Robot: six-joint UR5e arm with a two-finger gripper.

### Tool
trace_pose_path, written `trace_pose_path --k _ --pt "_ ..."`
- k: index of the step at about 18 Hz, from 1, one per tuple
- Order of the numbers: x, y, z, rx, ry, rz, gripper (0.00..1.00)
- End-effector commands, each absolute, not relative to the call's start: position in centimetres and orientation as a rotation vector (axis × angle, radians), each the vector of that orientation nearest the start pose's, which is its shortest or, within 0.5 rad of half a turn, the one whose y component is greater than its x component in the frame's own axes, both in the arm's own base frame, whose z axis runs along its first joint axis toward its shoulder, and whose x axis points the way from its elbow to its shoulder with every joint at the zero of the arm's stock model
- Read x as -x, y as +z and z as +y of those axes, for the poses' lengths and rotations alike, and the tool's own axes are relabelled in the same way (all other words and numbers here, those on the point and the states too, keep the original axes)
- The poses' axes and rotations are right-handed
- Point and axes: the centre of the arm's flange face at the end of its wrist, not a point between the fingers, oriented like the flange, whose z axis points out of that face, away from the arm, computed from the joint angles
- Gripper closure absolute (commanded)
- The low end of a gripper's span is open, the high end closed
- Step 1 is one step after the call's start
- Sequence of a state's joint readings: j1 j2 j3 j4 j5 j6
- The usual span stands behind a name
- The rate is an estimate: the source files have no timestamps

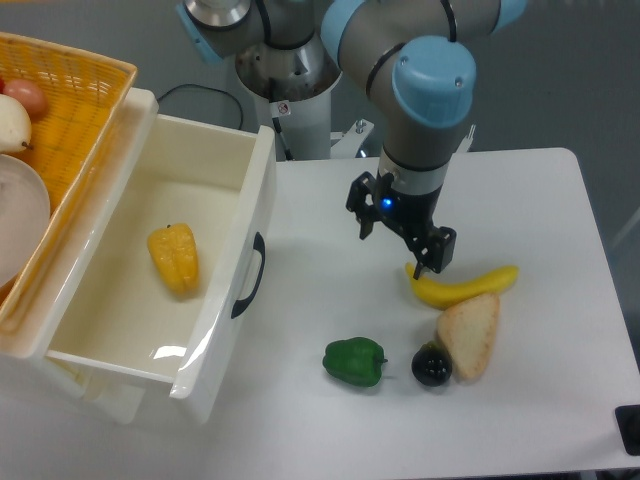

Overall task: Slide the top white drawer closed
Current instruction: 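Raise the gripper up from above the banana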

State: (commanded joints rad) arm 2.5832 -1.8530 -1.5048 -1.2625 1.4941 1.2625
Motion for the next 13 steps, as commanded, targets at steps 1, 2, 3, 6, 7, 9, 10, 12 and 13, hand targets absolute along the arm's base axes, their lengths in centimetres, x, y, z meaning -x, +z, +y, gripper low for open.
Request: trace_pose_path --k 1,2,3,6,7,9,10,12,13 --pt "44.4 39.5 44.3 3.011 0.083 0.384 0.0" --pt "44.5 39.3 44.3 3.02 0.082 0.384 0.0" --pt "44.6 38.8 44.3 3.026 0.07 0.382 0.0" --pt "44.9 38.2 44.4 3.032 0.058 0.377 0.0" --pt "44.9 38.0 44.4 3.034 0.052 0.377 0.0" --pt "44.7 37.1 44.2 3.045 0.028 0.345 0.0" --pt "44.3 36.1 44.0 3.056 0.0 0.331 0.0" --pt "44.1 34.9 43.7 3.065 -0.028 0.328 0.0" --pt "44.3 34.5 43.8 3.066 -0.032 0.328 0.0"
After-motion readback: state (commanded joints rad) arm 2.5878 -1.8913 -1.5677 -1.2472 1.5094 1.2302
